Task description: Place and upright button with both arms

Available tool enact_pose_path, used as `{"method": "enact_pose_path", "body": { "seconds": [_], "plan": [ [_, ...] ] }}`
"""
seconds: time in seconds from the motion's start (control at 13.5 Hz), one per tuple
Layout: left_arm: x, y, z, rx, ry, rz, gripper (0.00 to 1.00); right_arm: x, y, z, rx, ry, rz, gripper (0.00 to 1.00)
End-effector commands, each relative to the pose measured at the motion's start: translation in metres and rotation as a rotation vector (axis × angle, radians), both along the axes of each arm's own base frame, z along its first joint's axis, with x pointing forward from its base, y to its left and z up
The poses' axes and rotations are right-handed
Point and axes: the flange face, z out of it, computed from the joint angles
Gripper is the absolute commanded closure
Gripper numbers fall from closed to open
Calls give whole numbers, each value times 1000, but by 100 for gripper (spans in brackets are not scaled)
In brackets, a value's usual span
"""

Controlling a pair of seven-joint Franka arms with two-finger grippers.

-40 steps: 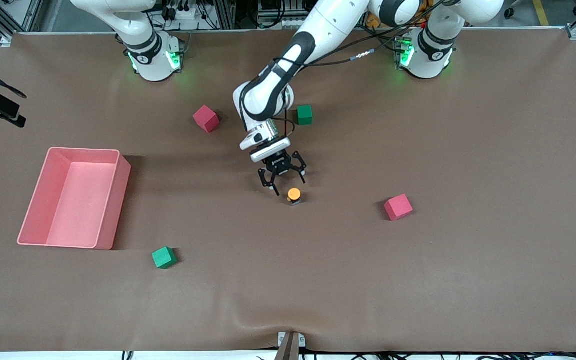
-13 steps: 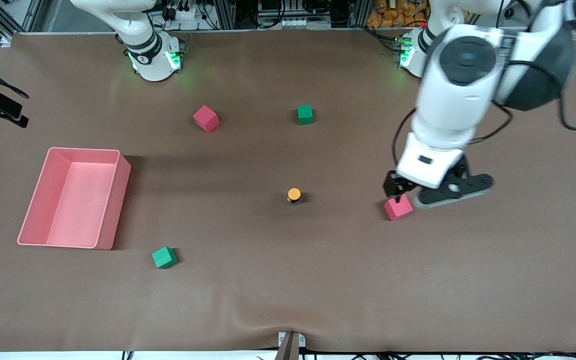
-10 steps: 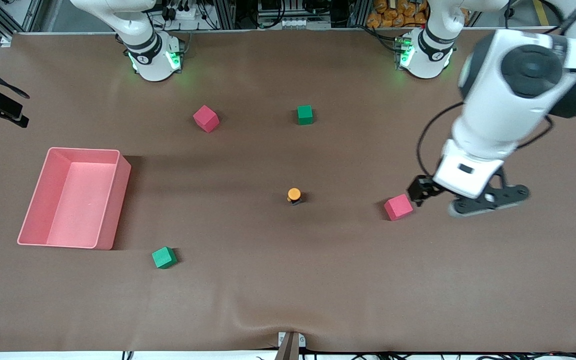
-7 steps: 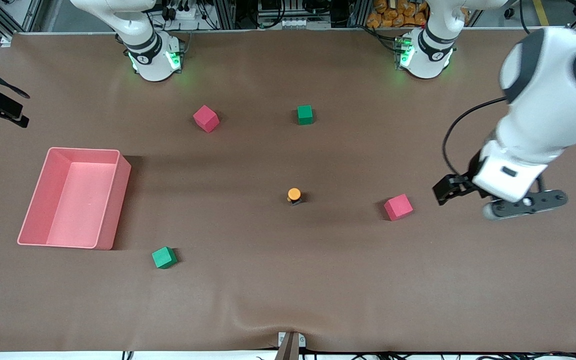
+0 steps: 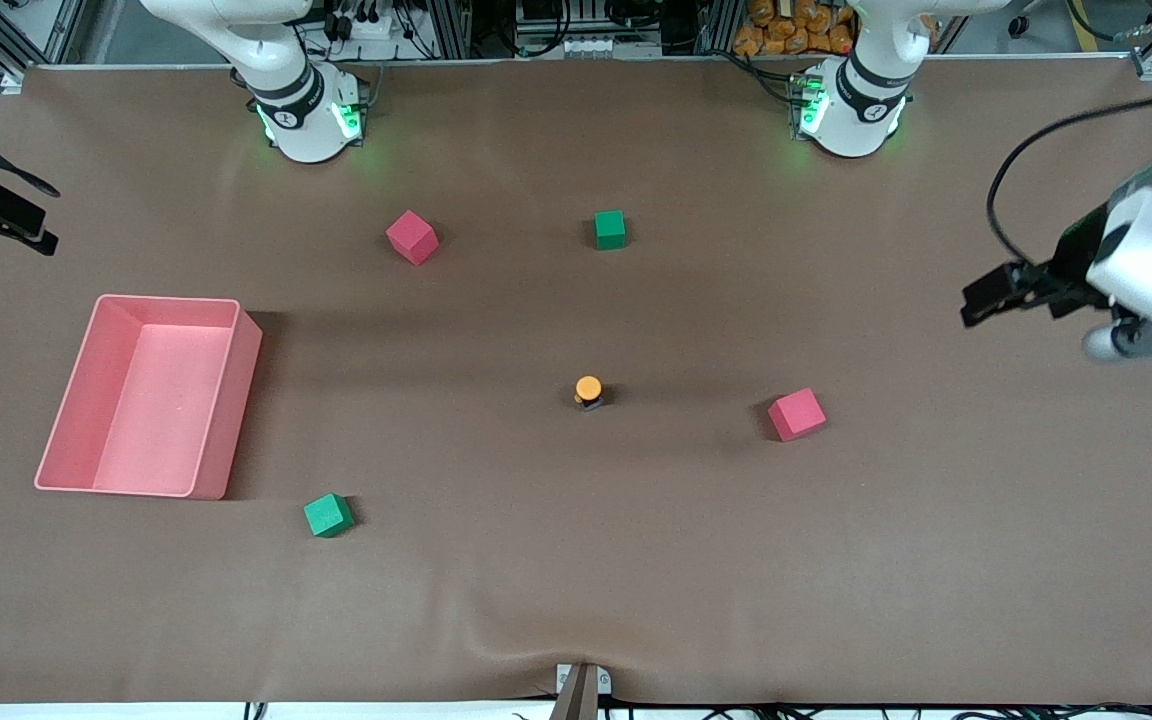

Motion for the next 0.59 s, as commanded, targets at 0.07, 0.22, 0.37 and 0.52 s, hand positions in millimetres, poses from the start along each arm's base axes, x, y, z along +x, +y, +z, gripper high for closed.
{"method": "enact_pose_path", "body": {
  "seconds": [0.07,0.22,0.37,0.52],
  "plan": [
    [-61,6,20,8,-6,-25,0,2,3,8,-24,-25,-3,0],
    [-77,10,22,14,-5,-33,0,4,4,10,-22,-44,-1,0],
    [-84,19,29,20,3,-28,0,5,5,10,-21,-50,-3,0],
    [-87,21,32,23,4,-28,0,5,3,10,-20,-50,-4,0]
  ]
}}
